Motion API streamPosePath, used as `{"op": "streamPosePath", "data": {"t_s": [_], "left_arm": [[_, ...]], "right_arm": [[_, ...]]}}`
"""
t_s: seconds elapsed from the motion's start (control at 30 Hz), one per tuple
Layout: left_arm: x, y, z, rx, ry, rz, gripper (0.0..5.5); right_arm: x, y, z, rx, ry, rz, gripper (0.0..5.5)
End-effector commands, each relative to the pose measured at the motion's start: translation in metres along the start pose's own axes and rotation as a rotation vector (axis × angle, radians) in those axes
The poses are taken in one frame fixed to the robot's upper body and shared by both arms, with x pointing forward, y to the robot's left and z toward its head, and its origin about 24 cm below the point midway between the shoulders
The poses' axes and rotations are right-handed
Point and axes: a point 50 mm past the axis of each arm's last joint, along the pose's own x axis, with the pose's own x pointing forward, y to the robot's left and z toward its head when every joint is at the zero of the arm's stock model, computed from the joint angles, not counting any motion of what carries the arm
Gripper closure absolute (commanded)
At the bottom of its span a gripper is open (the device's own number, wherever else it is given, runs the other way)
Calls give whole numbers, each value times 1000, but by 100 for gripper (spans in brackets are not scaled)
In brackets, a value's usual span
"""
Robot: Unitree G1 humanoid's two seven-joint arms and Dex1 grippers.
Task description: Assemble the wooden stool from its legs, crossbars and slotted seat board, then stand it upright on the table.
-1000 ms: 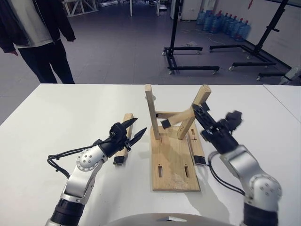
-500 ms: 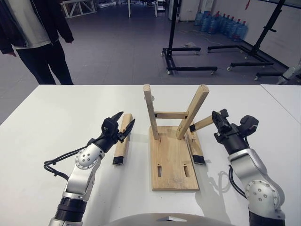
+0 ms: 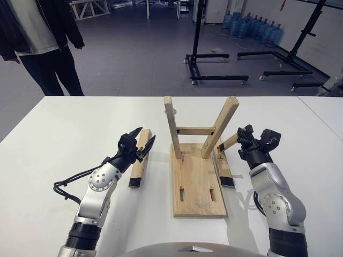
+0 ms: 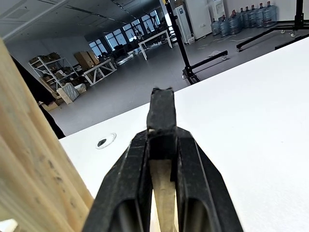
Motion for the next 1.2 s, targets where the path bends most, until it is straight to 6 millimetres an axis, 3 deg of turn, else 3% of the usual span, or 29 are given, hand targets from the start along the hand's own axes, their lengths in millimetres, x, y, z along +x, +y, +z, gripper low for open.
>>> {"op": "streamPosePath", "data": {"t_s": [0.03, 0.33, 0.7, 1.2], "left_arm": [[4, 2, 2, 24, -6, -4, 258], [4, 3, 0, 28, 3, -2, 258], [1, 3, -2, 25, 8, 9, 258], [2, 6, -3, 29, 18, 3, 258]], "right_arm": [[4, -2, 1, -16, -5, -1, 508], [8, -7, -9, -29, 20, -14, 508], [3, -1, 0, -15, -23, 42, 508], [4, -12, -21, -116, 128, -20, 508]]}}
